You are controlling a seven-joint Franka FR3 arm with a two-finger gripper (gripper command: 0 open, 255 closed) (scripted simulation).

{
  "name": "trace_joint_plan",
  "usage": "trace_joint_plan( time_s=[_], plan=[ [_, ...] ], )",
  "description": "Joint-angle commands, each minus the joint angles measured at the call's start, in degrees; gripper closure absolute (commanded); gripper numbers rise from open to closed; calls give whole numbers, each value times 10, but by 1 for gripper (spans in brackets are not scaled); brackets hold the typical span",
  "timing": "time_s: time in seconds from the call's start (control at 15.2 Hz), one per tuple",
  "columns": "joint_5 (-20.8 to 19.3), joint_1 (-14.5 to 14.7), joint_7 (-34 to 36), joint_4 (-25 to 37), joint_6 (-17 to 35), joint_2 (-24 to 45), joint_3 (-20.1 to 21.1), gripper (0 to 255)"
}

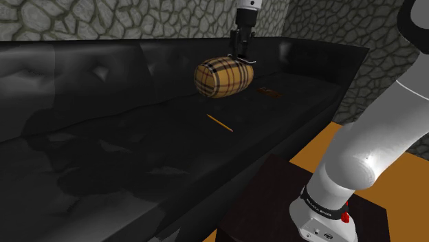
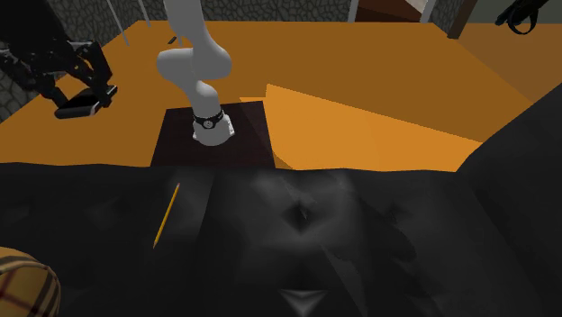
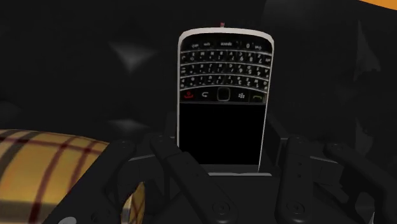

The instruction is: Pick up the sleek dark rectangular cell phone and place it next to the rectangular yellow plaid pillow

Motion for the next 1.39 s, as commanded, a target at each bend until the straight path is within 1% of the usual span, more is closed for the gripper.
trace_joint_plan(
  time_s=[0.0, 0.53, 0.79, 0.92, 1.32],
  plan=[
    [-3, -11, -31, 10, -2, 9, -19, 255],
    [4, -55, -150, 93, -15, 84, -92, 255],
    [22, -83, -212, 155, -28, 139, -127, 255],
    [37, -103, -248, 200, -39, 178, -146, 255],
    [30, -100, -246, 133, 13, 161, -142, 255]
  ],
)
